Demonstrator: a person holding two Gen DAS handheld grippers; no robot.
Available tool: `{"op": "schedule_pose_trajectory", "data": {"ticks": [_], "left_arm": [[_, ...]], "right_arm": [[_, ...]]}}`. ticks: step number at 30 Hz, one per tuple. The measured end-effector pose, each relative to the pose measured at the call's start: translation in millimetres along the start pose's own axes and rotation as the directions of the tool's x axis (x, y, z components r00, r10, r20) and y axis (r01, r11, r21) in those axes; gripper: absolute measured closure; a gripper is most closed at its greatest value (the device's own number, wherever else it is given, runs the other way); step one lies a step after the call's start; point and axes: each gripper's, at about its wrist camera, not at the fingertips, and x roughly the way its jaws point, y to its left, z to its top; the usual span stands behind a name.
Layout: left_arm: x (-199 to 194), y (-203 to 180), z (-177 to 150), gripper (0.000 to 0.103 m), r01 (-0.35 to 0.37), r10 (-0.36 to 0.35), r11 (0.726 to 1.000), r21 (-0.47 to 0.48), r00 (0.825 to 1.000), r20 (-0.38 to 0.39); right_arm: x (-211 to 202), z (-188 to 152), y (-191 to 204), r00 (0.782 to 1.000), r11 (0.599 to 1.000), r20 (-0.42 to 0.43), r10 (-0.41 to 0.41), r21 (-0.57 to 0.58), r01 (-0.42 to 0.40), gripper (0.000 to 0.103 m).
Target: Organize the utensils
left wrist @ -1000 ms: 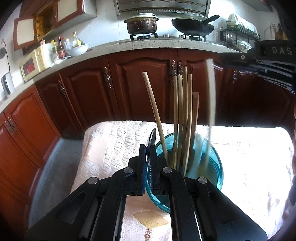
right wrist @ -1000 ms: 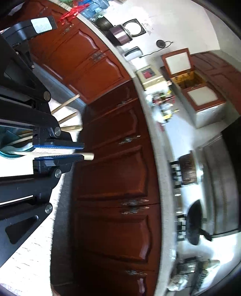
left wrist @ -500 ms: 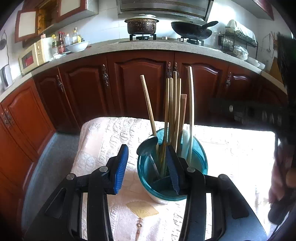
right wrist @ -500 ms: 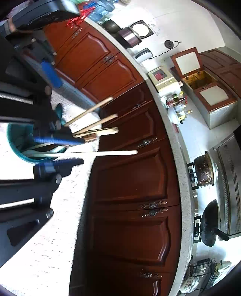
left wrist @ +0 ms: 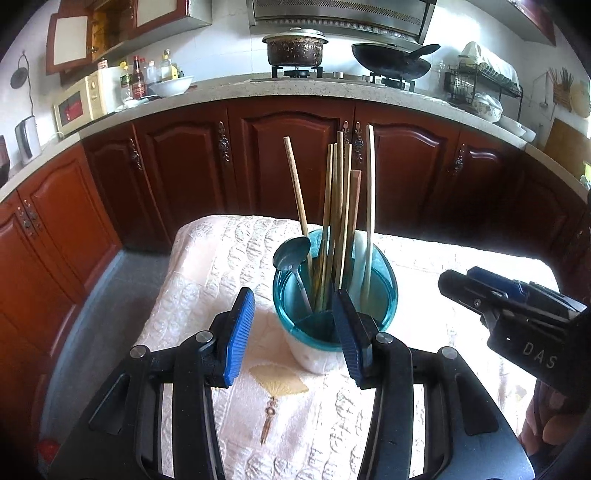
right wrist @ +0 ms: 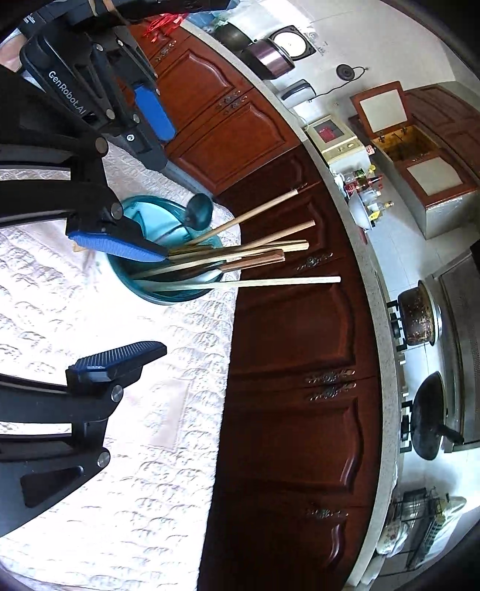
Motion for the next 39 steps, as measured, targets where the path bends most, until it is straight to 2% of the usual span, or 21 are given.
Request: {"op": "schedule_pose_trajectory", "data": {"ticks": [10, 16, 39], "left_arm": [[-27.5, 0.7, -9.8, 0.060, -0.039, 0.040, 0.999, -0.019, 0.999, 0.032], [-41.7, 2.1, -11.9, 0.060, -0.060, 0.061, 0.998, -0.029, 0.996, 0.061], [-55.7, 10.8, -18.0, 0.060, -0.105, 0.110, 0.993, -0.052, 0.990, 0.091]], "right_arm": [[-27.7, -7.6, 16.6, 0.999, 0.999, 0.029, -0.040, -0.028, 0.041, 0.058], [-36.5, -8.2, 26.1, 0.999, 0.999, 0.037, -0.037, -0.038, 0.039, 0.049], [-36.8, -9.0, 41.8, 0.999, 0.997, 0.030, -0.040, -0.069, 0.042, 0.048]]}}
